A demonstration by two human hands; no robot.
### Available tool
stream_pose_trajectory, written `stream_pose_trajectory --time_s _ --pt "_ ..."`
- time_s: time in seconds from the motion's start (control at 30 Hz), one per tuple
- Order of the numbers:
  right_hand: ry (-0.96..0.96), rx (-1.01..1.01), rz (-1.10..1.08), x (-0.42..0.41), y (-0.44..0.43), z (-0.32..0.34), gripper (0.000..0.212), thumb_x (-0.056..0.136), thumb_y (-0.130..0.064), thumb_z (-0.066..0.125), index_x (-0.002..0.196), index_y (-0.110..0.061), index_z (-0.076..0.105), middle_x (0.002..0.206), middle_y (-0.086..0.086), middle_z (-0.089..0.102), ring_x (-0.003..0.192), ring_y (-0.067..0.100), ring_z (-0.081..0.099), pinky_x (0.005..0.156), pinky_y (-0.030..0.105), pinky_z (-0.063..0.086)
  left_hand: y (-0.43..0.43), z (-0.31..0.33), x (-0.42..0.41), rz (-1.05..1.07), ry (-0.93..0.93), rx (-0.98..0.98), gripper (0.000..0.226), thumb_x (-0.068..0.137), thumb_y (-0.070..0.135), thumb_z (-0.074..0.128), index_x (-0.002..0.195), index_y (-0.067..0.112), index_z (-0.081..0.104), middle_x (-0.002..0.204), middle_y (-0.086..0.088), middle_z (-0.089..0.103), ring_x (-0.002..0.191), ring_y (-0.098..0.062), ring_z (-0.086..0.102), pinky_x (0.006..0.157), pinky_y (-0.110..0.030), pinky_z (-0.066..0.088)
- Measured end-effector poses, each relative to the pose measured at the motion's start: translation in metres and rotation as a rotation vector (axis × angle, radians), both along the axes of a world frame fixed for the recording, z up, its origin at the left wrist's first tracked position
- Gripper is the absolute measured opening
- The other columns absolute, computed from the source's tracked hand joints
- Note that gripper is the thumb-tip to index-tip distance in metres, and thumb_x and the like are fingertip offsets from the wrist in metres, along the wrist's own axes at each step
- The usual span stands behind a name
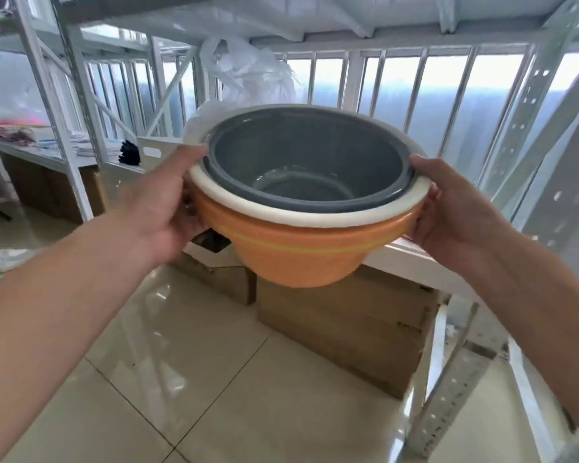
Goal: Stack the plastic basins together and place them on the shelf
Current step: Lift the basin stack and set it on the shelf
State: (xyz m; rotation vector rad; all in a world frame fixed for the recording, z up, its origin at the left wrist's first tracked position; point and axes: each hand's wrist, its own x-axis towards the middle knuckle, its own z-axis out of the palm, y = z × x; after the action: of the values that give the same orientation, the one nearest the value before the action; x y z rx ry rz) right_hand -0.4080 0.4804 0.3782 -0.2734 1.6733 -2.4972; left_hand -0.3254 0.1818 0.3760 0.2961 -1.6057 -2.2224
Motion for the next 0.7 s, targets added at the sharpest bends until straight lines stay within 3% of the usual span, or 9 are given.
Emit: stream_pose_trajectory --time_s 0.07,0.1,0.2,0.27,0.37,0.43,0.5,0.6,0.7 --pt "-0.056 -0.022 -0.028 -0.020 0.004 0.011 0.028 0.087 -0.029 0.073 0.108 -0.011 0.070 0.063 -0.002 0.064 0.049 0.010 0.061 0.048 0.021 0.054 0.010 0.008 -0.027 -0.058 -0.028 0.047 0.036 0.084 0.034 0.072 0.117 0.019 0.072 0.087 -0.001 0.072 0.067 -0.011 0.071 0.063 -0.026 0.060" --pt "-0.103 -0.048 -0.026 -0.029 0.006 0.013 0.026 0.085 -0.029 0.075 0.102 -0.011 0.069 0.062 -0.002 0.061 0.050 0.009 0.060 0.052 0.020 0.054 0.015 0.010 -0.040 -0.086 -0.044 0.068 0.030 0.084 0.031 0.072 0.112 0.020 0.070 0.078 0.001 0.067 0.052 -0.008 0.067 0.052 -0.022 0.056" --pt "-0.232 -0.192 -0.015 -0.053 0.015 0.012 0.038 0.071 -0.021 0.083 0.100 -0.004 0.067 0.075 0.003 0.061 0.076 0.013 0.061 0.091 0.022 0.055 0.025 0.009 -0.074 -0.108 -0.075 0.094 0.023 0.083 0.027 0.069 0.105 0.020 0.064 0.066 0.003 0.059 0.034 -0.006 0.058 0.041 -0.015 0.045" --pt "-0.249 -0.262 -0.019 -0.065 0.019 0.009 0.049 0.061 -0.019 0.085 0.102 -0.001 0.065 0.082 0.006 0.062 0.083 0.015 0.061 0.107 0.025 0.049 0.029 0.010 -0.092 -0.103 -0.066 0.101 0.019 0.085 0.025 0.067 0.102 0.019 0.062 0.068 0.002 0.056 0.032 -0.005 0.056 0.039 -0.014 0.043" --pt "-0.242 -0.365 -0.041 -0.079 0.018 0.005 0.043 0.079 -0.022 0.082 0.111 -0.004 0.061 0.082 0.008 0.059 0.081 0.017 0.063 0.103 0.026 0.052 0.033 0.015 -0.111 -0.107 -0.048 0.093 0.019 0.085 0.026 0.068 0.102 0.019 0.063 0.072 0.002 0.054 0.039 -0.004 0.056 0.043 -0.016 0.046" --pt "-0.242 -0.451 -0.061 -0.086 0.017 0.001 0.036 0.085 -0.025 0.078 0.103 -0.001 0.058 0.081 0.009 0.059 0.074 0.017 0.066 0.094 0.025 0.057 0.036 0.018 -0.120 -0.090 -0.023 0.129 0.021 0.088 0.035 0.069 0.095 0.016 0.066 0.077 0.000 0.056 0.055 -0.008 0.057 0.058 -0.021 0.052" --pt "-0.221 -0.464 -0.085 -0.086 0.014 -0.006 0.035 0.089 -0.028 0.074 0.098 0.000 0.057 0.086 0.010 0.059 0.080 0.018 0.066 0.091 0.028 0.059 0.036 0.014 -0.125 -0.084 0.014 0.194 0.030 0.090 0.044 0.067 0.094 0.014 0.065 0.081 -0.004 0.057 0.070 -0.014 0.057 0.072 -0.027 0.053" --pt "-0.123 -0.305 -0.156 -0.074 0.009 -0.025 0.026 0.093 -0.031 0.064 0.100 -0.006 0.061 0.095 0.007 0.063 0.099 0.023 0.066 0.084 0.033 0.055 0.041 -0.007 -0.121 -0.085 0.099 0.277 0.039 0.091 0.050 0.060 0.094 0.011 0.066 0.082 -0.005 0.060 0.079 -0.019 0.060 0.080 -0.034 0.053" --pt "0.059 0.045 -0.233 -0.050 -0.005 -0.048 0.016 0.095 -0.022 0.059 0.099 -0.023 0.075 0.108 -0.006 0.076 0.115 0.017 0.068 0.099 0.034 0.049 0.064 -0.050 -0.106 0.000 0.175 0.189 0.039 0.096 0.048 0.052 0.107 0.013 0.066 0.099 -0.002 0.069 0.100 -0.019 0.064 0.096 -0.040 0.052"
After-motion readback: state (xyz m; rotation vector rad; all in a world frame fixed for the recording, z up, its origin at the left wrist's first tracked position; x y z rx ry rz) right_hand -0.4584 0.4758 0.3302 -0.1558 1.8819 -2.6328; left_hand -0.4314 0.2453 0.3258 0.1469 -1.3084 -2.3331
